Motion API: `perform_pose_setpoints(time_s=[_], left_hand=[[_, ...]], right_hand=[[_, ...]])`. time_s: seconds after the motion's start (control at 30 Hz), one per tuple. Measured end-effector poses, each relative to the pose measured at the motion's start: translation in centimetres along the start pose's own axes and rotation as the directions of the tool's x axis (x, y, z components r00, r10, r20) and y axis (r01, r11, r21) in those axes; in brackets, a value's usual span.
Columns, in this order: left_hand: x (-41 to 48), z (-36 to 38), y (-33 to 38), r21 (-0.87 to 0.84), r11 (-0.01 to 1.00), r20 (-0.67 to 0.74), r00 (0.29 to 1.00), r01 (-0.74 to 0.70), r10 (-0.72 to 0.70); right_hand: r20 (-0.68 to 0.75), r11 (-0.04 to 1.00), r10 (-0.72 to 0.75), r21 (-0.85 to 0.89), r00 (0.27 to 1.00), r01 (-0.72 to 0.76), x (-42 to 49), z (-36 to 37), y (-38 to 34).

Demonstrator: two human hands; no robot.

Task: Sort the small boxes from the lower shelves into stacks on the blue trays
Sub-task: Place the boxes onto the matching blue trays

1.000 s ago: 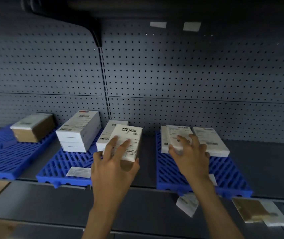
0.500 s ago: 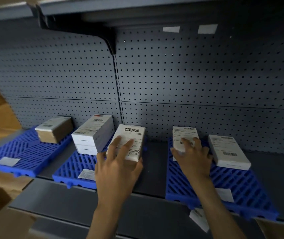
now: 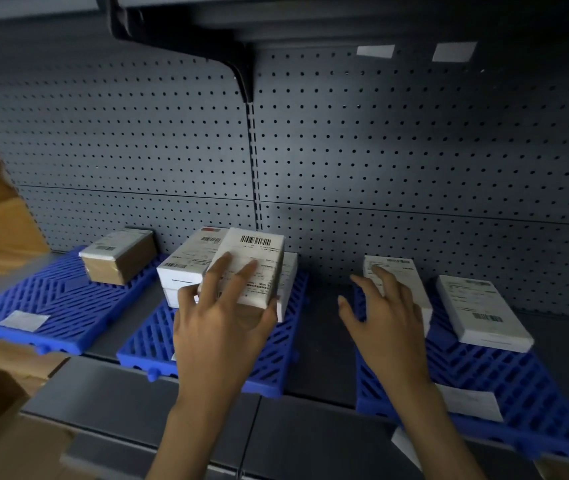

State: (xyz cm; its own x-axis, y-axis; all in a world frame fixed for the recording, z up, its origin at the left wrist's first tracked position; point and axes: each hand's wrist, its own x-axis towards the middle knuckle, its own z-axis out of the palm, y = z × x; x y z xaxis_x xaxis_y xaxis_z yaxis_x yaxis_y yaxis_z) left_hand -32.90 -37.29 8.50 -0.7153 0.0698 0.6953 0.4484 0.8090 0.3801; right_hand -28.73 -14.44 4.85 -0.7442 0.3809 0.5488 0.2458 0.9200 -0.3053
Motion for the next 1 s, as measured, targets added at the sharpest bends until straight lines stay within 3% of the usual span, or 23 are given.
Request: perform_pose_setpoints(time_s=[0.4,0.7,1.0], left_hand=[[7.6,-3.4,-14.0,-0.046,0.999,-0.039,0.999,-0.025,0.023],[12.7,-5.9,-29.1,0.000,1.000,-0.068,0.998,-0.012,0.012],[16.4,-6.2,-42.1,0.104,0.994,-0.030,0.999,-0.037,0.041]], right_hand=[[0.021,0.985,-0.098,0.143,0.995,0.094,1.6,2.6,-16.6],[0.031,0.985,-0.166,0.056,0.986,0.164,2.2,8.7,-31.1],[0.188,0.985,-0.171,0.025,0.967,0.170,1.7,14.1,-39.5]])
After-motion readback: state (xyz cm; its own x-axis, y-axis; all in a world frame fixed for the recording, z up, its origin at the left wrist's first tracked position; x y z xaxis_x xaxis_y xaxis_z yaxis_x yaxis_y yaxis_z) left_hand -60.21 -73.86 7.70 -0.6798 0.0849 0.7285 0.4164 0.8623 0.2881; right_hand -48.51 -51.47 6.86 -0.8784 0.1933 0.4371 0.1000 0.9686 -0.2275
